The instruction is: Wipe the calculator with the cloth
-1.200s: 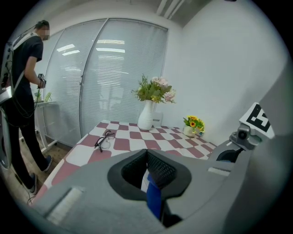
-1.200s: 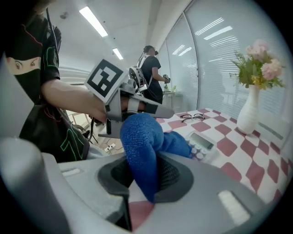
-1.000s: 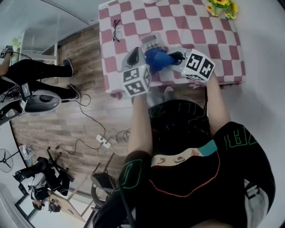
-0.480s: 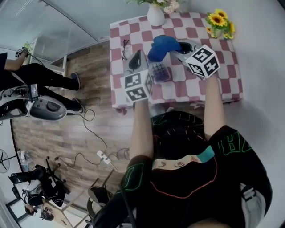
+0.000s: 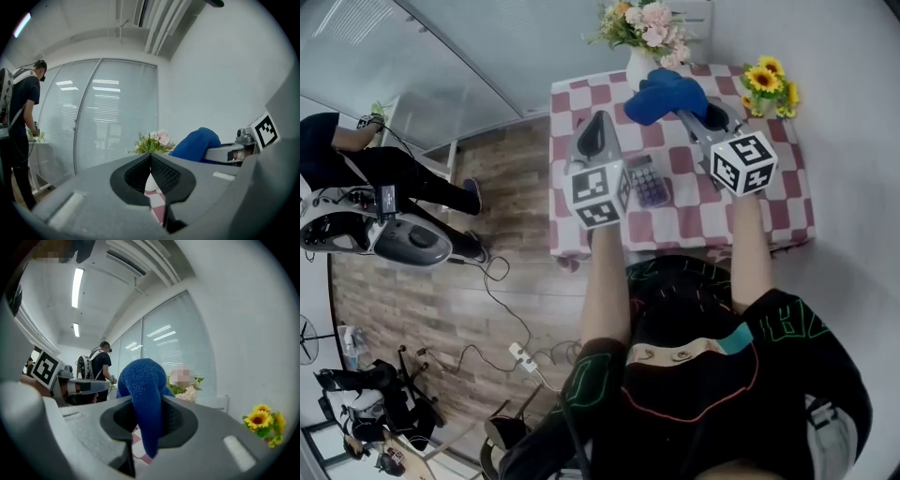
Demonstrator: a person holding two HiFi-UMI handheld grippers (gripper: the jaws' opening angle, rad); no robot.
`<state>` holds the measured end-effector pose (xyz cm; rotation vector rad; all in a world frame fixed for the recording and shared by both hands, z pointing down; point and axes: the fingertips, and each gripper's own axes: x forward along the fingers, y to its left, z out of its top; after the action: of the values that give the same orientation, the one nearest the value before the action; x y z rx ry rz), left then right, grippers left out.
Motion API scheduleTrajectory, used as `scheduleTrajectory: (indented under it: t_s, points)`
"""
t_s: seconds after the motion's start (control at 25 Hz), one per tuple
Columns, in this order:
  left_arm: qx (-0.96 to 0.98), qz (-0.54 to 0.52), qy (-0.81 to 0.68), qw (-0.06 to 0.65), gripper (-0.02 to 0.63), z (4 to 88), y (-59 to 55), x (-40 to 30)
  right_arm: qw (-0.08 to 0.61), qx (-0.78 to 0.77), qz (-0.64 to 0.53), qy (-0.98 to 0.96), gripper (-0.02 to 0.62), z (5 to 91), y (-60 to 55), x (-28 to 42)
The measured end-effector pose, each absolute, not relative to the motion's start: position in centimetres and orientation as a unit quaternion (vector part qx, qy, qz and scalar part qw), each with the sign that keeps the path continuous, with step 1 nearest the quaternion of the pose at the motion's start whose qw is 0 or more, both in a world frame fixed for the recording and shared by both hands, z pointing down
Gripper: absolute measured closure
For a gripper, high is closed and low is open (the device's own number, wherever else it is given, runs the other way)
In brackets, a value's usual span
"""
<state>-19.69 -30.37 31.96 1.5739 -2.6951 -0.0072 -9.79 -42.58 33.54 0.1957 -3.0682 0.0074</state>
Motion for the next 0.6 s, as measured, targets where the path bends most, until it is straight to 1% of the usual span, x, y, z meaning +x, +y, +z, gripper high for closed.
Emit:
scheduleTrajectory:
  t_s: [0.24, 0.6]
  points:
    - [0.5, -0.014, -0.866, -0.02, 0.597, 29.7, -30.6, -20.9, 0.017, 0.102, -0.011, -0.995, 0.502, 32.6, -44.3, -10.3]
    - [0.491, -0.02, -0.871, -0.03, 0.595, 28.7, -30.0, -22.8, 0.014, 0.139, -0.003, -0.99, 0.502, 31.6, -45.9, -11.5]
